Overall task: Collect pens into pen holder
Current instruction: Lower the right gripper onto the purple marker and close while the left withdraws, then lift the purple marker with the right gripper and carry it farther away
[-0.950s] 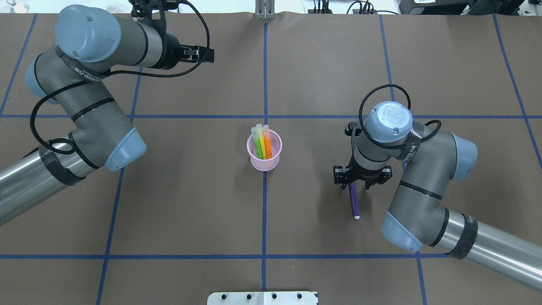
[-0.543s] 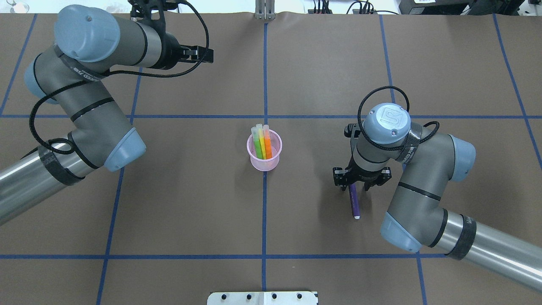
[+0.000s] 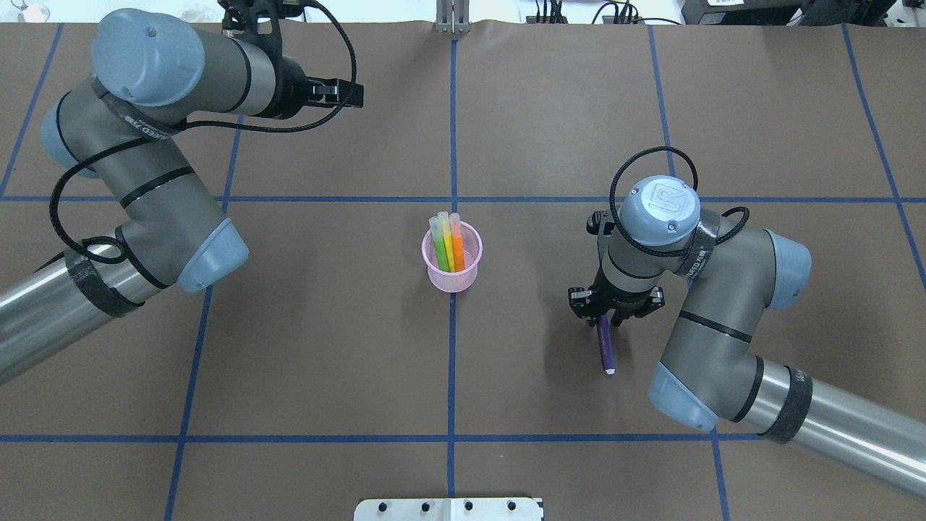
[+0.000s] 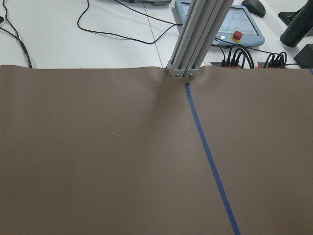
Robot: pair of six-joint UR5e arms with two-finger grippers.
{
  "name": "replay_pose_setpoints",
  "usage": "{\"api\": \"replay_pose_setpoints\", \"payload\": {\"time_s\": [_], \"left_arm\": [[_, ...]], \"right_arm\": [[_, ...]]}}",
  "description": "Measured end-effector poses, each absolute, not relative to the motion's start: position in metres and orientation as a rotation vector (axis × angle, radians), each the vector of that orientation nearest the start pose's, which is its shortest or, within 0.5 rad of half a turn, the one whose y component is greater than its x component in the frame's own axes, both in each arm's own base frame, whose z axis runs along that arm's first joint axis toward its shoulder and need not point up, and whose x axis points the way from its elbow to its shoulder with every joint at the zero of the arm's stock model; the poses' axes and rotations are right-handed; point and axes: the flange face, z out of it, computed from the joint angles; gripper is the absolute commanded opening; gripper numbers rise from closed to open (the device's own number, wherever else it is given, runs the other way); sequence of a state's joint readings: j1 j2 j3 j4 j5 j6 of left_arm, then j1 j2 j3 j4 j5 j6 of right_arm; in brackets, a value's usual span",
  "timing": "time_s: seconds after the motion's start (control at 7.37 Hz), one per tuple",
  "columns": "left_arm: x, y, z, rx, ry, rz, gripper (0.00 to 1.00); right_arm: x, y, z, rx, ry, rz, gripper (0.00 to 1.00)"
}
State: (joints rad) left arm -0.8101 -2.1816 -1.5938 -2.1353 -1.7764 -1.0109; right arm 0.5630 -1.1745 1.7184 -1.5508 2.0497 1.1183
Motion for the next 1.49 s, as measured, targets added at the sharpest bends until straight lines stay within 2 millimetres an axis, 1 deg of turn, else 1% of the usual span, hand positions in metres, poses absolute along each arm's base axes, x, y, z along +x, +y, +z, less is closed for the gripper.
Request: {"api": "replay_pose_setpoints", "payload": {"time_s": [0.14,0.27,0.54,0.68,0.81,0.95,1.09,1.22,1.36,1.49], "left_arm": [[0.392,-0.575,0.221,0.615,1.038,-0.096,0.90],[0.392,-0.575,0.221,0.615,1.038,-0.096,0.89],[0.392,-0.576,0.222,0.615,1.037,-0.098,0.88],[0.392,-0.576,0.222,0.615,1.037,-0.099,0.87],[0.390,-0.577,0.224,0.614,1.034,-0.101,0.88],[0.383,-0.580,0.230,0.607,1.030,-0.101,0.88],[0.369,-0.586,0.241,0.593,1.023,-0.086,0.90],[0.349,-0.595,0.260,0.569,1.010,-0.054,0.96],[0.325,-0.606,0.286,0.536,0.994,-0.017,0.99],[0.299,-0.618,0.317,0.500,0.977,0.022,0.99]], "right_arm": [[-0.487,-0.411,0.372,-0.138,-0.710,-0.030,0.00],[-0.485,-0.412,0.371,-0.136,-0.713,-0.028,0.00],[-0.478,-0.417,0.361,-0.124,-0.732,-0.022,0.00],[-0.468,-0.420,0.349,-0.110,-0.753,-0.015,0.00],[-0.453,-0.426,0.332,-0.086,-0.783,-0.002,0.00],[-0.438,-0.433,0.314,-0.052,-0.811,0.017,0.00],[-0.427,-0.443,0.293,-0.003,-0.834,0.039,0.00],[-0.420,-0.455,0.269,0.064,-0.851,0.064,0.00],[-0.415,-0.466,0.245,0.148,-0.861,0.090,0.00],[-0.413,-0.475,0.221,0.237,-0.864,0.117,0.00]]}}
